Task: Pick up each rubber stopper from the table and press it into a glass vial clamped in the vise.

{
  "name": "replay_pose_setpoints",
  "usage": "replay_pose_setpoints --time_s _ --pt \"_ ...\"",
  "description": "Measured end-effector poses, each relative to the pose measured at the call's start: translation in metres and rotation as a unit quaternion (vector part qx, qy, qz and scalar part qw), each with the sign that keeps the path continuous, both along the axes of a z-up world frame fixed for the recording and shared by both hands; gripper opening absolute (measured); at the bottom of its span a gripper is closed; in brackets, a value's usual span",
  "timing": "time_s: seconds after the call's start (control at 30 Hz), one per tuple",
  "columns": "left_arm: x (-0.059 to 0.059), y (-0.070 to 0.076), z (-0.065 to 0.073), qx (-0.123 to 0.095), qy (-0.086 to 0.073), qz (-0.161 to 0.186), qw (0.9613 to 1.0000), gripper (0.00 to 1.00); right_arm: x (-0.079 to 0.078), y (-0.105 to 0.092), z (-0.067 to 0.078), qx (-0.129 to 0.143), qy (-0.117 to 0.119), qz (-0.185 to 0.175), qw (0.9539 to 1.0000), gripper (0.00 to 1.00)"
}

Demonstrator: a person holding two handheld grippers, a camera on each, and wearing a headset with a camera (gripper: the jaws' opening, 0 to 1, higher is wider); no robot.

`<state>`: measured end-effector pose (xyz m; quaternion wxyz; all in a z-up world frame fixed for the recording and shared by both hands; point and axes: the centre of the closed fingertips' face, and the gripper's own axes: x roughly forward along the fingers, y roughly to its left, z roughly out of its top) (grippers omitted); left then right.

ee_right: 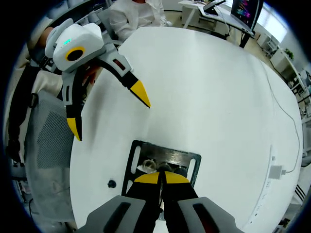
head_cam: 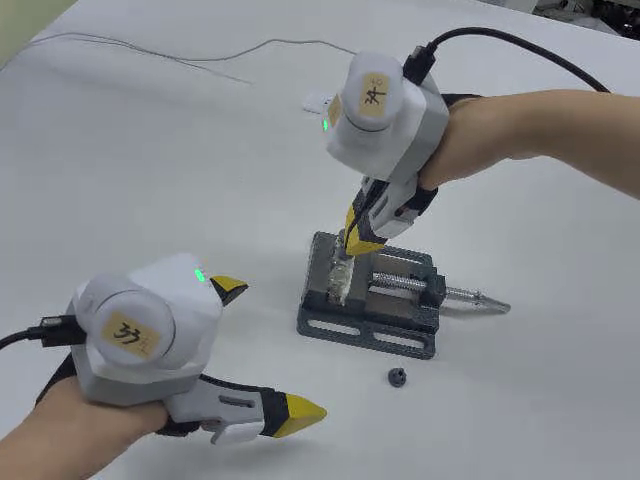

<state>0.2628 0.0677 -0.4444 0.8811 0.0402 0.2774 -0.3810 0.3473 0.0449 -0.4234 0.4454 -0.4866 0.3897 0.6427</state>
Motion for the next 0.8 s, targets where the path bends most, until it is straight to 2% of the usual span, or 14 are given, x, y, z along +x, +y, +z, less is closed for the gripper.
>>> replay_pose_setpoints --time_s 0.1,0.23,0.33,0.4,0.6,0.8 --pt "-0.0004 0.0003 -0.0008 0.000 0.001 0.000 1.0000 0.90 0.0007 -0.0017 0.0012 -0.003 -0.008 0.011 0.9999 0.00" --pt "-0.0013 -0.0007 -0.0035 0.000 0.004 -0.001 1.0000 0.89 0.0043 0.0010 0.0018 0.009 -0.010 0.000 0.9999 0.00" --pt "-0.0016 -0.0024 -0.0043 -0.001 0.005 -0.003 1.0000 0.89 0.0002 0.0001 -0.0004 0.004 -0.003 0.001 1.0000 0.00" --pt "-0.0015 -0.0030 -0.0045 -0.002 0.006 -0.002 1.0000 0.89 -0.0007 -0.0001 -0.0016 0.005 -0.007 0.007 0.9999 0.00" --pt "-0.0011 -0.0040 -0.0059 -0.004 0.008 0.000 1.0000 0.89 0.0009 -0.0011 -0.0011 0.007 -0.009 -0.005 0.9999 0.00" --pt "0.0046 -0.0091 -0.0033 -0.010 0.004 -0.001 0.9999 0.89 0.0000 0.0013 -0.0024 -0.006 -0.014 -0.010 0.9998 0.00"
